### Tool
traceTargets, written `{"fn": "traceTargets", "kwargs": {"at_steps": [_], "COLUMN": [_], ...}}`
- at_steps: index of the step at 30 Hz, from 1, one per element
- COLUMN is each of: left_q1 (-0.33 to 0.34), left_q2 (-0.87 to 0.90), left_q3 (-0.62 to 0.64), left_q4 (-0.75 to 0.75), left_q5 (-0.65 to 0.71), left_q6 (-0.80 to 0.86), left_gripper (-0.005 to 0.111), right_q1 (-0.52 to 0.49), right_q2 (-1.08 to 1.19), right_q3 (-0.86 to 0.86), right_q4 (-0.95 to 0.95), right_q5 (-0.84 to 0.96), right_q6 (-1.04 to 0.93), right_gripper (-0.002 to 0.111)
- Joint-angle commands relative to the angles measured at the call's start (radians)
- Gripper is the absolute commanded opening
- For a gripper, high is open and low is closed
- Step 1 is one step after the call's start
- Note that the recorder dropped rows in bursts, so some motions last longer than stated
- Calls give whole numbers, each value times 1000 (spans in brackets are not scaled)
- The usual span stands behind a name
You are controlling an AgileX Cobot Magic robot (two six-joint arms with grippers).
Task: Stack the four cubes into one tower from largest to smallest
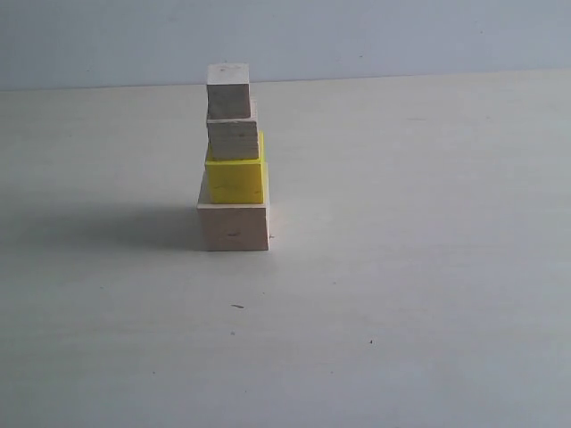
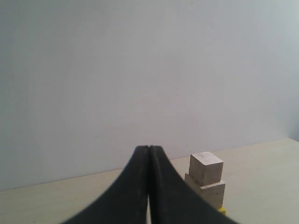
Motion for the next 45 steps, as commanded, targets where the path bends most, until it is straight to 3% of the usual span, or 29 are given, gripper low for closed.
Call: {"fn": "traceTargets", "kwargs": {"at_steps": [1, 8, 11, 17, 24, 35, 45], "left_q1": [2, 2, 26, 159, 344, 349, 304], "left_q2": [-4, -10, -49, -171, -276, -276, -276], "left_q3": [2, 8, 43, 173, 285, 410, 415], "left_q4": [-2, 4, 129, 541, 592, 654, 759], "left_q5": [-5, -1, 9, 63, 144, 156, 147], "left_q6": [-2, -4, -101, -648, -696, -696, -697], "left_gripper": [0, 0, 0, 0, 0, 0, 0], "right_q1": [-5, -5, -5, -5, -5, -5, -5], "right_q2": [-7, -7, -7, -7, -7, -7, -7], "right_q3": [4, 4, 4, 4, 4, 4, 4], "right_q4": [3, 3, 3, 3, 8, 6, 6], "right_q5": [-2, -2, -2, -2, -2, -2, -2], "right_q6": [-1, -1, -1, 1, -1, 1, 1], "right_gripper": [0, 0, 0, 0, 0, 0, 0]}}
